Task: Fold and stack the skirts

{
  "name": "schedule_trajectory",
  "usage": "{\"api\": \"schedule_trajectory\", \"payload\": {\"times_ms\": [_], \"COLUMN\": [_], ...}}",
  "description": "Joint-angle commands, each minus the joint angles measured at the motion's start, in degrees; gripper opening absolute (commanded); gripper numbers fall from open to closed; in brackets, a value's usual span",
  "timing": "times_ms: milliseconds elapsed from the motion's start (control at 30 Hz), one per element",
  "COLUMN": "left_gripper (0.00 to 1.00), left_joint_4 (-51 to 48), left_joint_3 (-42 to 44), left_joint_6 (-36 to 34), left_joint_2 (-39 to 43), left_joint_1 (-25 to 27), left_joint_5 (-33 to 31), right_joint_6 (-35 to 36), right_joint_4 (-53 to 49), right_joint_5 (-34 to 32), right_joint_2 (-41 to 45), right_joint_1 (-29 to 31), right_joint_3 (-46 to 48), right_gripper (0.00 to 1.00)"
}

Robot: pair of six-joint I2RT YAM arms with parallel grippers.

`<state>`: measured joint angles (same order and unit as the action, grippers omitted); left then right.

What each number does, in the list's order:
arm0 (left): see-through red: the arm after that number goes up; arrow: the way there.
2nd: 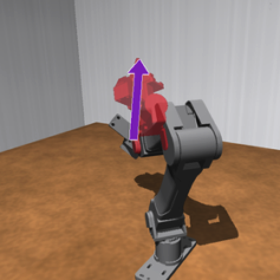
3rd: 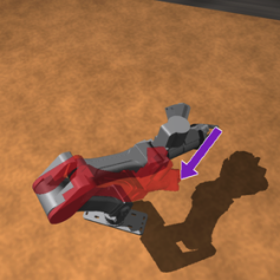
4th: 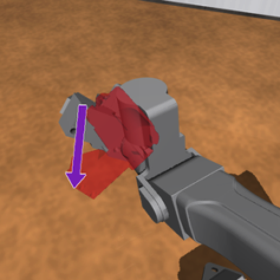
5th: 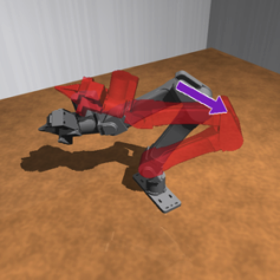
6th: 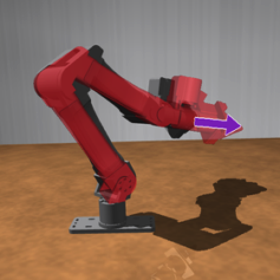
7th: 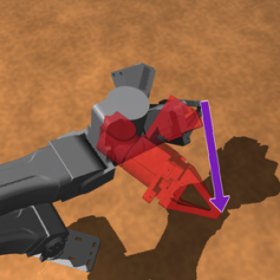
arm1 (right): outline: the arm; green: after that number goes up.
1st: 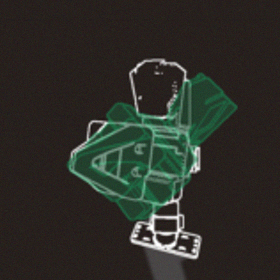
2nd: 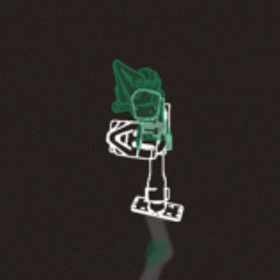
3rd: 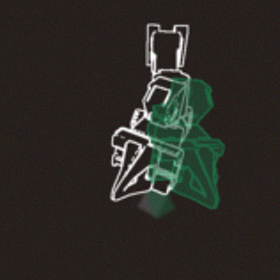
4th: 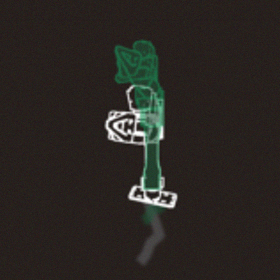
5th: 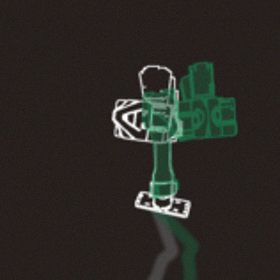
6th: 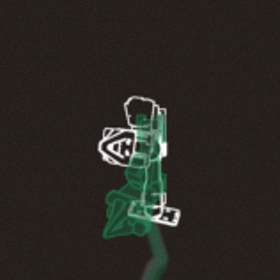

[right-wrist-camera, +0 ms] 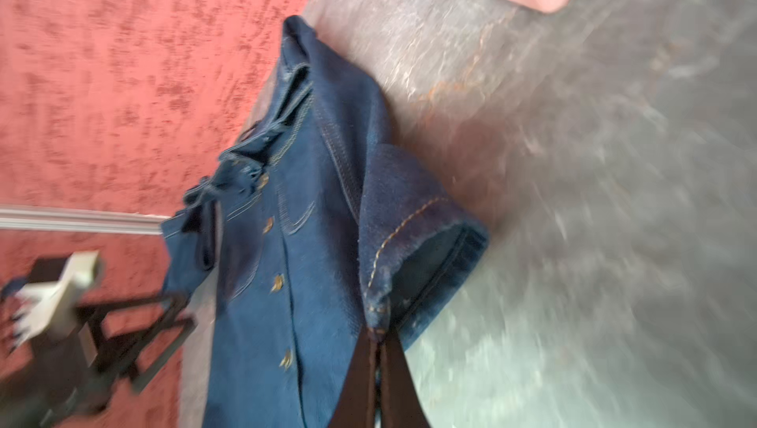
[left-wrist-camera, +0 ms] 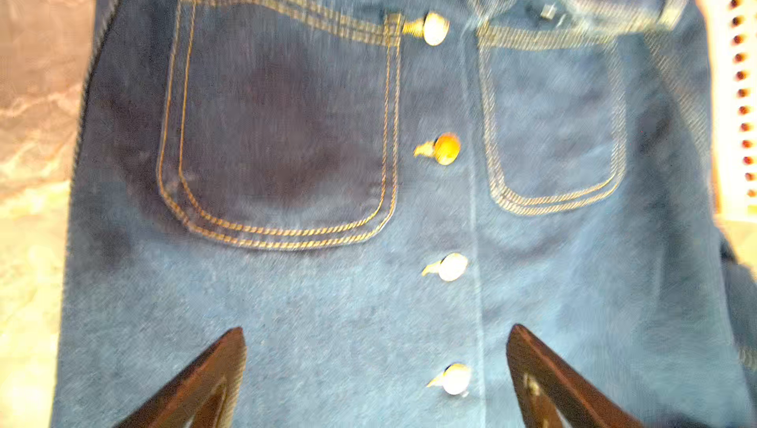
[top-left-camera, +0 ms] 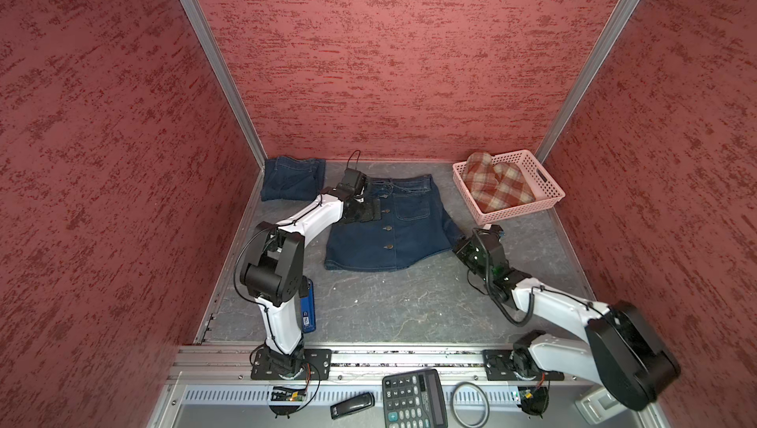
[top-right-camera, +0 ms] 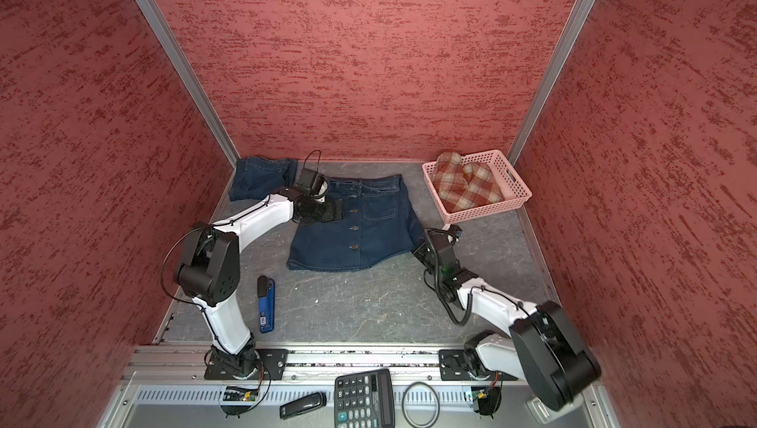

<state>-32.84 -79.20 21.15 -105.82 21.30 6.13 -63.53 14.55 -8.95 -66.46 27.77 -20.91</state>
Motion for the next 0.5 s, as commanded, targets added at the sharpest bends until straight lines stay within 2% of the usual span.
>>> {"api": "schedule_trajectory", "payload": {"times_ms": [0, 200, 267, 467], "left_gripper": [1.00, 0.99, 0.99, 1.00], "left_joint_4": [2.9, 2.9, 2.5, 7.9], "left_joint_3": [-4.0, -17.2, -21.8, -28.0], "left_joint_6": [-2.0, -0.8, 0.6, 10.4], "left_joint_2": [-2.4, -12.1, -15.8, -24.6], "left_joint_1": [2.4, 6.5, 7.6, 8.1], "left_joint_5": [2.3, 3.9, 2.4, 7.7], "right_joint_6": [-5.1, -2.1, -1.1, 1.6], "right_joint_4": [-6.3, -3.2, -2.6, -4.5], "right_joint_5": [-4.3, 0.6, 1.4, 1.1], "right_joint_2": [1.2, -2.4, -3.2, -2.5], "right_joint_1": [0.4, 0.7, 0.9, 0.9], "right_joint_3": [2.3, 2.0, 1.6, -0.1], "right_gripper": [0.00, 0.00, 0.00, 0.00]}}
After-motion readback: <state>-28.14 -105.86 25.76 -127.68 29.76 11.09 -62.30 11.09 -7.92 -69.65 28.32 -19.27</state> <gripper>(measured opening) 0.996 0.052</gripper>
